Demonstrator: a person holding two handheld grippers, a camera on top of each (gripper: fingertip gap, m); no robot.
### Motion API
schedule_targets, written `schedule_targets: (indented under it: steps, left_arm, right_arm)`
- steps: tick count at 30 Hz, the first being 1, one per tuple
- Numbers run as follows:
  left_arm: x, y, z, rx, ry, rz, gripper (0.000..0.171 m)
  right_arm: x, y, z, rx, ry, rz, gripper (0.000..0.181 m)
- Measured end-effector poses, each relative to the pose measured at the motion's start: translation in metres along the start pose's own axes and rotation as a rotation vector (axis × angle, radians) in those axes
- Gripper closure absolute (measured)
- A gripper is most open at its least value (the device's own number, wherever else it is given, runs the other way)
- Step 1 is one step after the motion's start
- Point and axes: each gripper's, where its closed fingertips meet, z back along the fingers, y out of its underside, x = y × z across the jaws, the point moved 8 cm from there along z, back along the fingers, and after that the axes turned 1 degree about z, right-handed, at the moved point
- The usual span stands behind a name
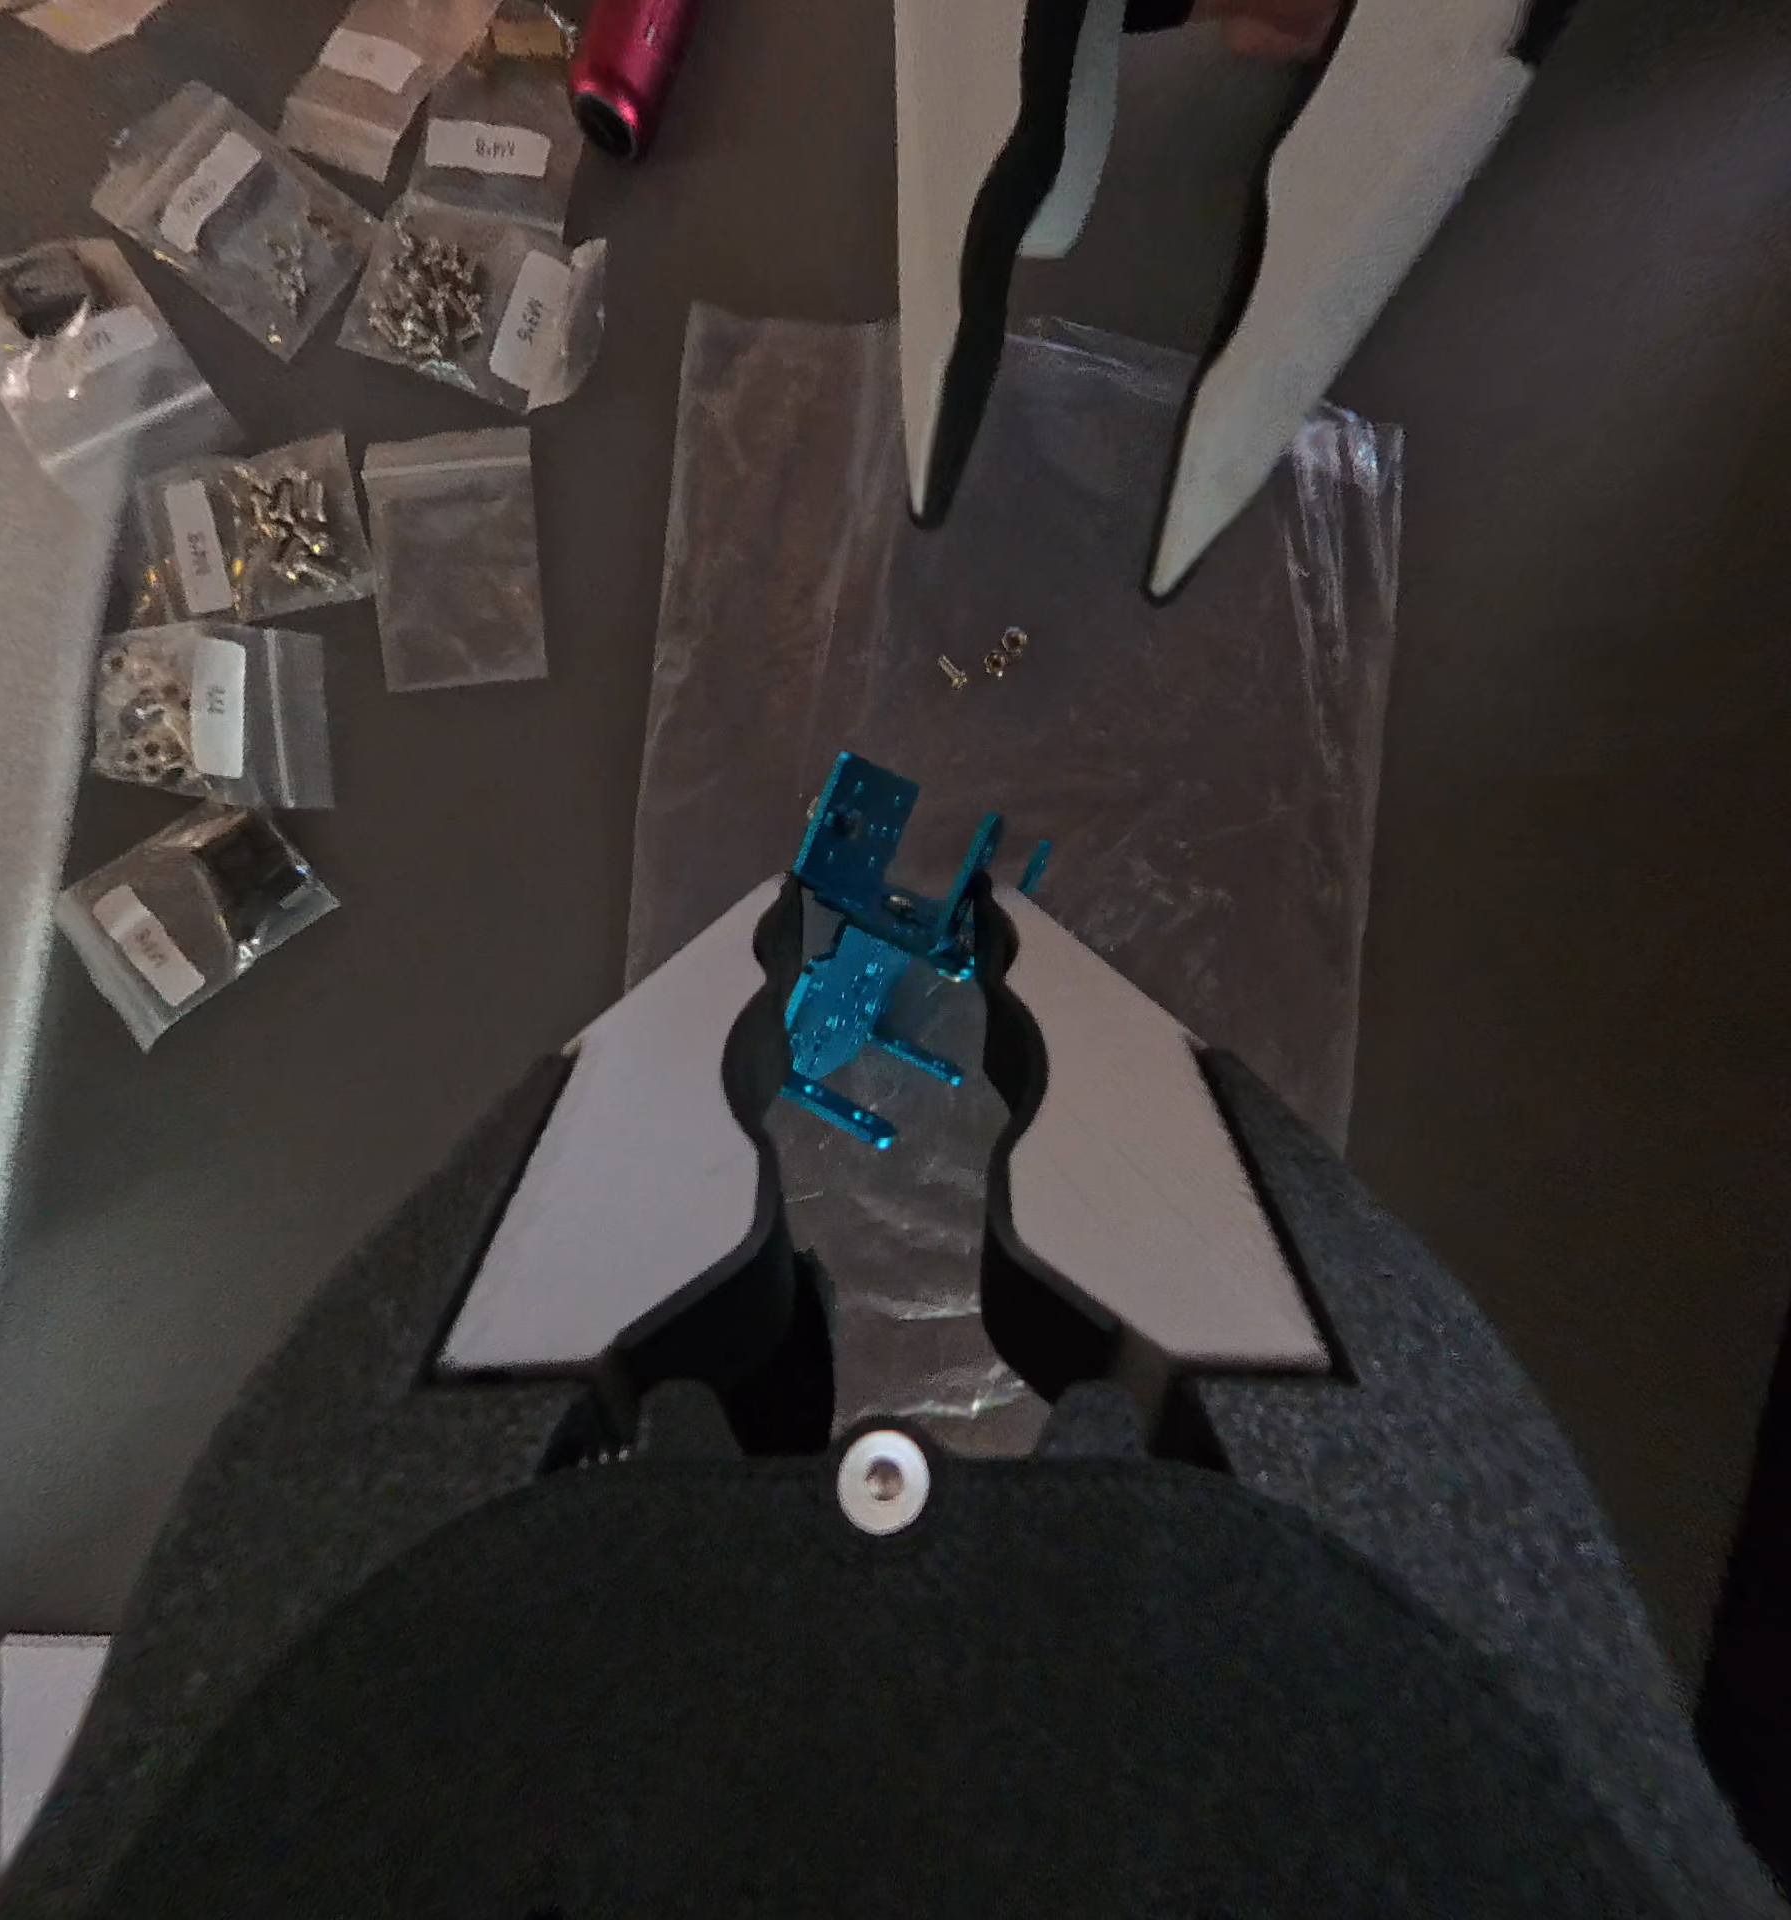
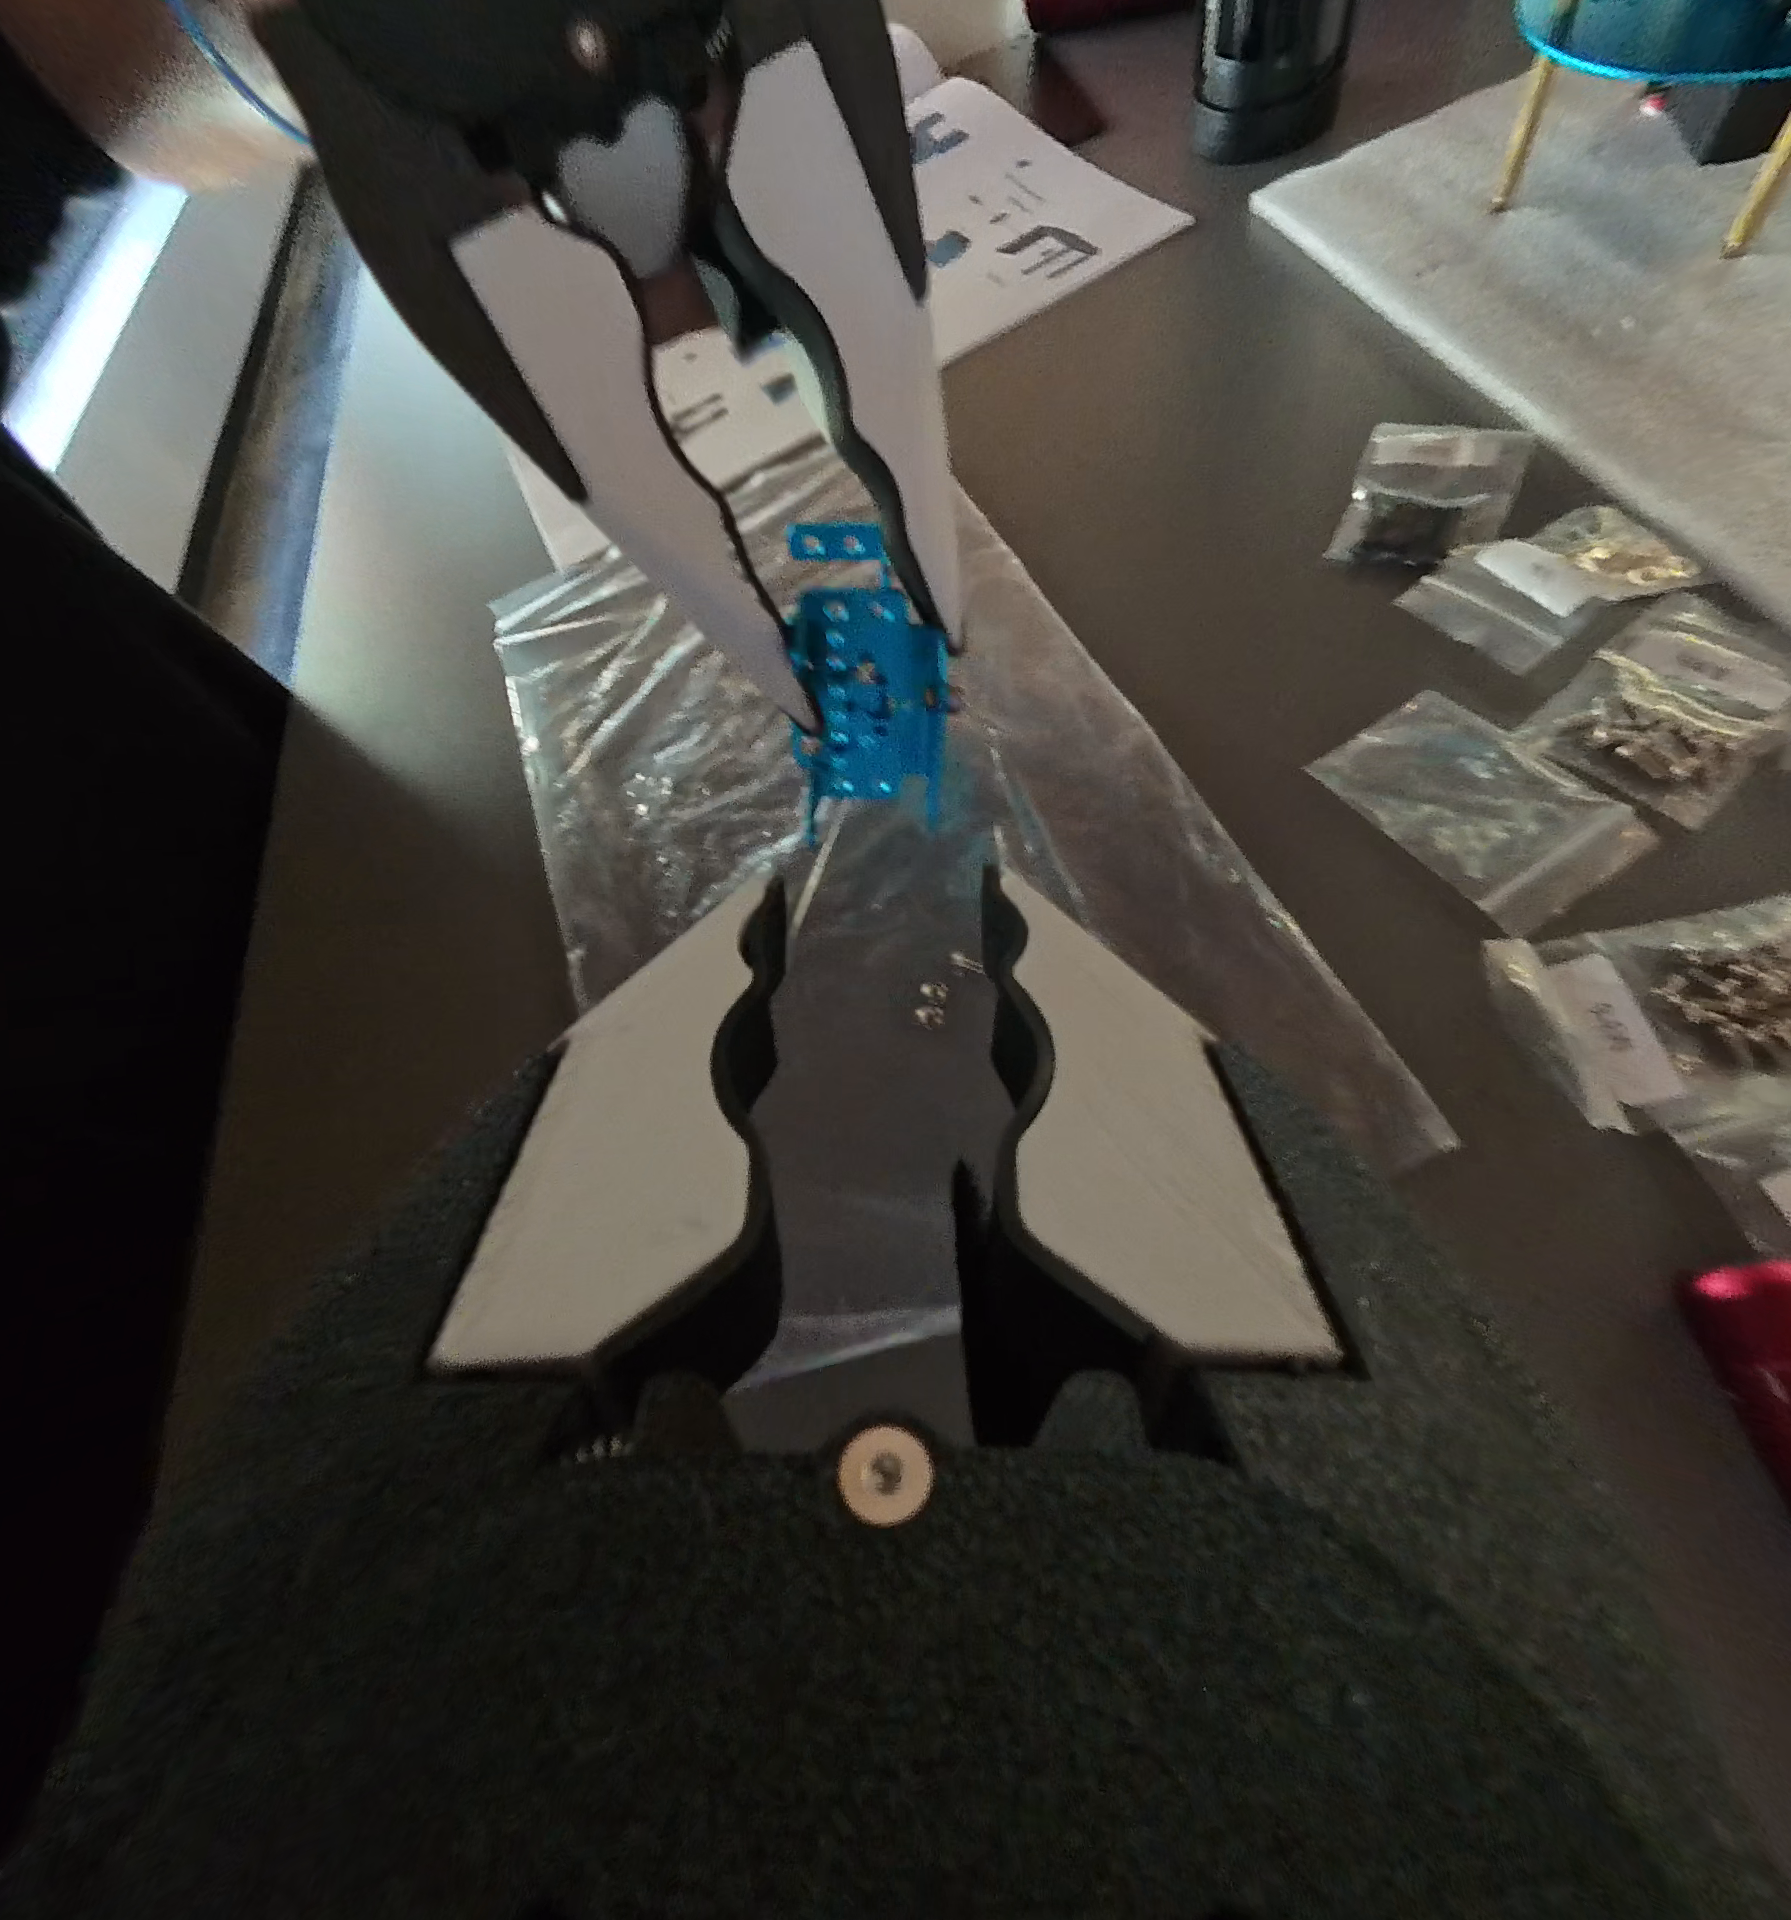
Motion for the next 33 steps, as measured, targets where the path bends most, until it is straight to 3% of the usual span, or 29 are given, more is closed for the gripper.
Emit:
schedule_targets:
  steps: [4,9,18,27,33]
  left_arm:
    - [-0.012,-0.006,-0.011,0.017,-0.1,-0.073,0.138]
    - [-0.022,-0.011,-0.015,0.023,-0.185,-0.139,0.138]
    - [-0.028,-0.003,-0.012,-0.031,-0.226,-0.123,0.137]
    - [-0.023,0.01,-0.003,-0.129,-0.142,-0.084,0.114]
    - [-0.008,0.027,0.002,-0.3,0.081,-0.04,0.104]
  right_arm:
    - [0.019,-0.01,-0.008,-0.036,-0.086,0.002,0.157]
    - [0.022,-0.009,-0.022,-0.009,0.034,0.052,0.163]
    - [0.024,-0.01,-0.033,0.009,0.015,0.063,0.18]
    - [0.02,-0.009,-0.032,0.026,-0.031,0.044,0.18]
    - [0.019,-0.01,-0.033,0.04,-0.064,0.066,0.18]
